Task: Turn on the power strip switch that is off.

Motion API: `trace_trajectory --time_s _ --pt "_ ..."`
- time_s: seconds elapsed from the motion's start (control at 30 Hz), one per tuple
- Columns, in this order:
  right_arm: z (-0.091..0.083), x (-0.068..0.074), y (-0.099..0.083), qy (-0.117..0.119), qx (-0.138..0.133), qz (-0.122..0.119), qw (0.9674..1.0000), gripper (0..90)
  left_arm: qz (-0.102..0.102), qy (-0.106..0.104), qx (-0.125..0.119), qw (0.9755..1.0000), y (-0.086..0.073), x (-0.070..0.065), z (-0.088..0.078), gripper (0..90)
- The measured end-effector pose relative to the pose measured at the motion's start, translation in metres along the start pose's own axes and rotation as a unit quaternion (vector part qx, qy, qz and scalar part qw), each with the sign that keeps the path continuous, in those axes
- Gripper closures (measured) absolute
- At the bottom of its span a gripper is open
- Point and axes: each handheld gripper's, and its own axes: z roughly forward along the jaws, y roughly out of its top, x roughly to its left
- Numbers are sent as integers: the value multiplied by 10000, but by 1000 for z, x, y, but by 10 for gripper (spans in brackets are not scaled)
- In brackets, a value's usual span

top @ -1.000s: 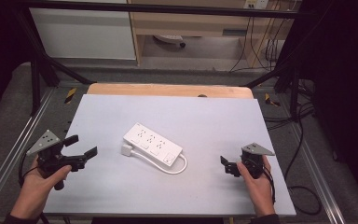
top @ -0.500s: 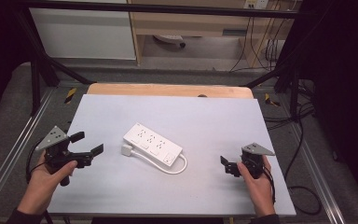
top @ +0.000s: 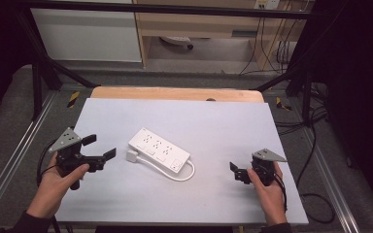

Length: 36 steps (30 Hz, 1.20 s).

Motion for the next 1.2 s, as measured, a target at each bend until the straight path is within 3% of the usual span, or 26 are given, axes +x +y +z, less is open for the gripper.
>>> trace_trajectory --time_s 1.2 --pt "-1 -2 0 -3 -16 0 10000 28 152 -241 293 9992 15 -15 40 60"
